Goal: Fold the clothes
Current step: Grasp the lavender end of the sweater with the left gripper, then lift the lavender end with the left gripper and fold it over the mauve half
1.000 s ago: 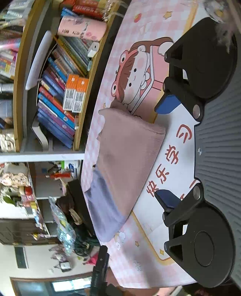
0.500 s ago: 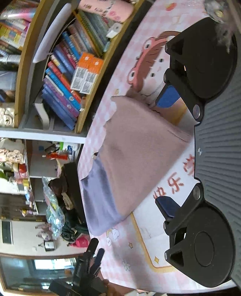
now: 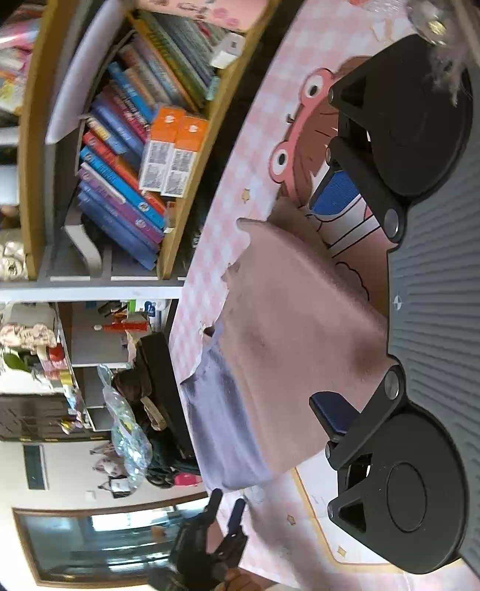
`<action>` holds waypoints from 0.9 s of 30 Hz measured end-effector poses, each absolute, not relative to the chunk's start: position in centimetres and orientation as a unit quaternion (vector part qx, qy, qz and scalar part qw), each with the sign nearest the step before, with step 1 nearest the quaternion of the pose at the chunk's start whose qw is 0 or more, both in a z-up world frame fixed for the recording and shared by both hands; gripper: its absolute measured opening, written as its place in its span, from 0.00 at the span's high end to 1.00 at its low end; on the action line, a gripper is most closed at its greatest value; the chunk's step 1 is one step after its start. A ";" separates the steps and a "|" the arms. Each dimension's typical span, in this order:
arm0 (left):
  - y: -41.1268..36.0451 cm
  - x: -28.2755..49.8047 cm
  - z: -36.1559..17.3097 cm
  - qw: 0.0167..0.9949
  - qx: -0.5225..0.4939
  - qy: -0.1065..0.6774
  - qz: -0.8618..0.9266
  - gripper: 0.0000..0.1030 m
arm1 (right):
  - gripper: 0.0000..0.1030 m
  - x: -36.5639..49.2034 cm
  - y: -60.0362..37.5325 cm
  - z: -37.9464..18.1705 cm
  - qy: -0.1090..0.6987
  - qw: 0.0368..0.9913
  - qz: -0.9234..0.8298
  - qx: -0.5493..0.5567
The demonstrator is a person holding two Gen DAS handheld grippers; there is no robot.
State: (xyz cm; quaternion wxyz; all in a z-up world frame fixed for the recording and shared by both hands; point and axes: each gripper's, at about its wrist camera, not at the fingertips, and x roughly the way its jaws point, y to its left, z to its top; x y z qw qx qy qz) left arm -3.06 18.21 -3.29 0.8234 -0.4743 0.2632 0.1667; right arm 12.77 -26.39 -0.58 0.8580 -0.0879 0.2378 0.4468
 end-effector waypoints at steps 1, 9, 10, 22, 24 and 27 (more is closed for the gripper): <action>18.2 -2.8 -3.3 0.822 -0.477 0.260 0.171 0.60 | 0.00 13.0 -26.6 -0.9 0.241 0.860 0.443 -0.081; 17.7 -1.1 -3.8 0.821 -0.484 0.234 0.193 0.68 | 0.16 13.7 -26.8 -1.9 0.256 0.870 0.410 -0.092; 17.6 -1.0 -3.9 0.822 -0.483 0.235 0.192 0.73 | 0.19 13.6 -26.7 -2.0 0.256 0.870 0.411 -0.097; 15.3 0.3 -2.1 0.880 -0.393 0.226 0.142 0.74 | 0.20 13.1 -26.4 -2.4 0.256 0.869 0.410 -0.107; 16.0 0.5 -2.8 0.871 -0.412 0.224 0.148 0.73 | 0.20 13.1 -26.4 -2.5 0.257 0.868 0.412 -0.106; 16.5 1.0 -3.5 0.863 -0.423 0.227 0.156 0.67 | 0.20 13.1 -26.4 -2.5 0.261 0.864 0.417 -0.104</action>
